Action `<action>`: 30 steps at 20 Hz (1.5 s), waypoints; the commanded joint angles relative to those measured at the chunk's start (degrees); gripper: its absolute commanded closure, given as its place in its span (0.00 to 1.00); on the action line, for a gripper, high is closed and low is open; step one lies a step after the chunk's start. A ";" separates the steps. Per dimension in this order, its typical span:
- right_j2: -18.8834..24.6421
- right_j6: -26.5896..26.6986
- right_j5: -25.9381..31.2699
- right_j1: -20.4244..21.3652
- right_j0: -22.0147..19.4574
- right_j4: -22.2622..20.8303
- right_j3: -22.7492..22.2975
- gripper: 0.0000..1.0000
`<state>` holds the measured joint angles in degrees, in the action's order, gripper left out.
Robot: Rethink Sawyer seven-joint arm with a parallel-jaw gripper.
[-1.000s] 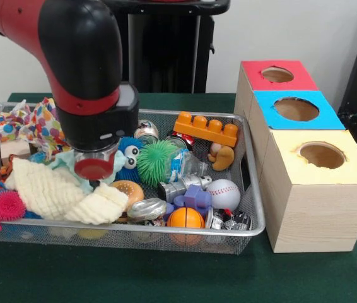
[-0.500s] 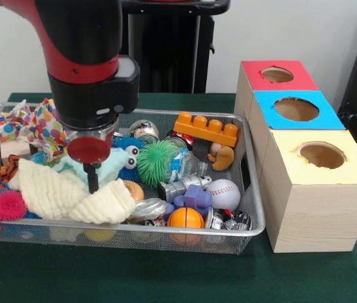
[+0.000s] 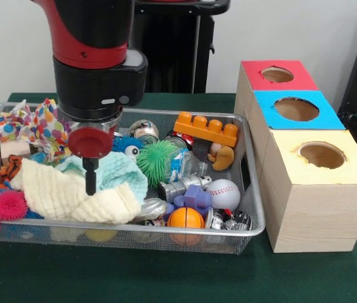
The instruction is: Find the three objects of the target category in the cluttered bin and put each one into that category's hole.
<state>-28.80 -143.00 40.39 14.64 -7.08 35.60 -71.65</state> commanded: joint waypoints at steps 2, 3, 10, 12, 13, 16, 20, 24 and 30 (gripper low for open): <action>8.63 -10.66 -3.10 -0.45 0.91 2.29 -7.36 0.00; 8.72 -10.63 -3.29 -0.39 0.92 2.31 -7.56 0.00; 8.40 -11.63 -3.16 -1.12 1.23 2.62 -6.82 0.00; 8.28 -11.79 -3.04 -1.22 1.31 2.68 -6.72 0.00; 8.28 -11.71 -3.07 -1.24 1.29 2.71 -6.73 0.00; 8.42 -11.17 -3.45 -1.31 1.08 2.74 -6.84 0.00; 7.92 -11.91 -3.27 -1.60 1.45 2.75 -6.54 0.00; 7.65 -12.16 -3.41 -1.73 1.28 2.79 -6.59 0.00; 7.24 -12.98 -3.38 -2.05 1.37 3.02 -6.37 0.00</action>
<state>-27.82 -143.00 39.09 14.46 -5.81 36.41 -74.44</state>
